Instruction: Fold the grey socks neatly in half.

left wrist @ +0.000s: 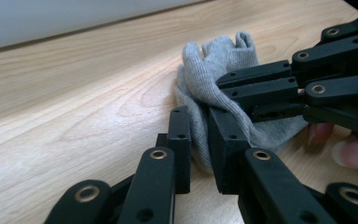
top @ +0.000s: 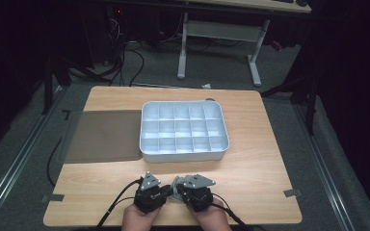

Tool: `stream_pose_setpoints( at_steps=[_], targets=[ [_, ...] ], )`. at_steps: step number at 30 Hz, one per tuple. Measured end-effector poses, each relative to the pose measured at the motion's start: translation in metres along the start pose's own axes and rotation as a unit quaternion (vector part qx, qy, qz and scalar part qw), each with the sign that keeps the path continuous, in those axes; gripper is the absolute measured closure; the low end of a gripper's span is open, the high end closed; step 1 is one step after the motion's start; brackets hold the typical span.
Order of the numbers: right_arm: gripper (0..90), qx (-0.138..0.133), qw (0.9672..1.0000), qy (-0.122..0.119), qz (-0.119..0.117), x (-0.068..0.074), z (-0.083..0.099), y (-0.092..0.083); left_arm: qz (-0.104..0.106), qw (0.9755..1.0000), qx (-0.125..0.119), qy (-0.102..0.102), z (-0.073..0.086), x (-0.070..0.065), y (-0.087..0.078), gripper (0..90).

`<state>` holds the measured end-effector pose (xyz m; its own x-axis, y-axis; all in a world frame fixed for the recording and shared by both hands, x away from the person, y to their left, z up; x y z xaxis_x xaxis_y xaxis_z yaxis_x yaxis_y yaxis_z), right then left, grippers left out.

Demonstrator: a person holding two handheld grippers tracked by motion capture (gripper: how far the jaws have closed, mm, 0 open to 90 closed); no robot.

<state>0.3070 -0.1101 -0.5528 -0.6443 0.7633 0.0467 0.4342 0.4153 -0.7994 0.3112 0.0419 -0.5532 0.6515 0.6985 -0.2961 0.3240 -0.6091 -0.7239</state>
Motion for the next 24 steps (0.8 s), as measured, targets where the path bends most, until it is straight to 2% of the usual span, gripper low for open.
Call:
stream_pose_setpoints(
  at_steps=[4, 6, 9, 12, 14, 19, 22, 24],
  targets=[
    [86.1, -0.003, 1.0000, -0.001, -0.002, 0.000, 0.001, 0.000, -0.023, 0.9988, -0.041, -0.014, -0.003, 0.010, -0.019, 86.5],
    [86.1, -0.004, 1.0000, 0.000, -0.004, 0.000, 0.001, 0.000, -0.021, 0.9981, -0.058, -0.007, -0.009, 0.008, -0.023, 86.7],
    [85.9, -0.005, 1.0000, 0.002, -0.008, -0.001, 0.001, 0.000, -0.011, 0.9976, -0.068, 0.013, -0.017, -0.005, -0.019, 86.4],
    [83.3, -0.009, 0.9998, 0.004, -0.014, -0.002, 0.001, -0.001, -0.004, 0.9979, -0.060, 0.024, -0.019, -0.013, -0.010, 86.4],
    [81.7, -0.022, 0.9996, 0.005, -0.017, -0.003, -0.001, -0.007, -0.005, 0.9983, -0.050, 0.028, -0.018, -0.014, -0.003, 87.3],
    [81.4, -0.057, 0.9981, 0.022, -0.001, -0.015, -0.001, -0.031, -0.012, 0.9990, -0.029, 0.032, -0.013, -0.015, 0.006, 89.8],
    [79.4, -0.054, 0.9979, 0.034, 0.009, -0.023, 0.007, -0.038, -0.014, 0.9992, -0.022, 0.031, -0.009, -0.014, 0.009, 90.0],
    [77.1, -0.052, 0.9972, 0.054, 0.007, -0.028, 0.014, -0.040, -0.014, 0.9992, -0.019, 0.031, -0.008, -0.014, 0.010, 90.0]
  ],
)
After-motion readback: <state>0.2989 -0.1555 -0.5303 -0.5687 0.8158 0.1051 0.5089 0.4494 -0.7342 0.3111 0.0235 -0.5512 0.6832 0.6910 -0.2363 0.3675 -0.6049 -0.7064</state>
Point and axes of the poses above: each handheld gripper's, and its own axes: y roughly forward along the jaws, z roughly out of its underside, x roughly to its left, the point moved 4 cm from there along y, roughly forward along the jaws, and after that the axes turned 12 degrees about x, right-handed, at the moved point
